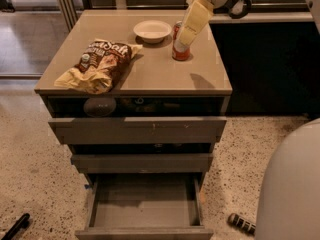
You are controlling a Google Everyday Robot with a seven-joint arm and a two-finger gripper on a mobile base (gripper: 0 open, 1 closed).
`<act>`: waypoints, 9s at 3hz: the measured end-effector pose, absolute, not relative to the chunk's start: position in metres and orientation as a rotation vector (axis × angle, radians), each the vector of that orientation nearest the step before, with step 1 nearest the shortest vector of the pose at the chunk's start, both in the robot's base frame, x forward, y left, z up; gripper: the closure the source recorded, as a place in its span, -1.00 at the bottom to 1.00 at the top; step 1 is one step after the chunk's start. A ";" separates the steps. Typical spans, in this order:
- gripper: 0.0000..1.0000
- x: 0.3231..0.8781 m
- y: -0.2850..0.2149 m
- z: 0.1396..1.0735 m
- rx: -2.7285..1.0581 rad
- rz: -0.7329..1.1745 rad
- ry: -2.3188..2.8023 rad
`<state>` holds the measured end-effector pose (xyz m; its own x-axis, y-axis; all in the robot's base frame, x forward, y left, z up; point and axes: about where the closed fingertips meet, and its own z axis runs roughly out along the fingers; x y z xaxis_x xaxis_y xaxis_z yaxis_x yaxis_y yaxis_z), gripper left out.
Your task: Place brown chip bag into bottom drawer
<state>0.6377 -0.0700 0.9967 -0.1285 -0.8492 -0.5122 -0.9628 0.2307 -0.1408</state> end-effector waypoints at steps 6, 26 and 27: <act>-1.00 0.571 0.014 0.979 -1.894 0.462 1.818; -1.00 0.732 0.157 0.909 -1.766 0.153 2.147; -1.00 0.734 0.163 0.902 -1.781 0.164 2.141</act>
Offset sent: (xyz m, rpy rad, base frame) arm -0.0383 0.0280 -0.0010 0.0217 0.0102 0.1181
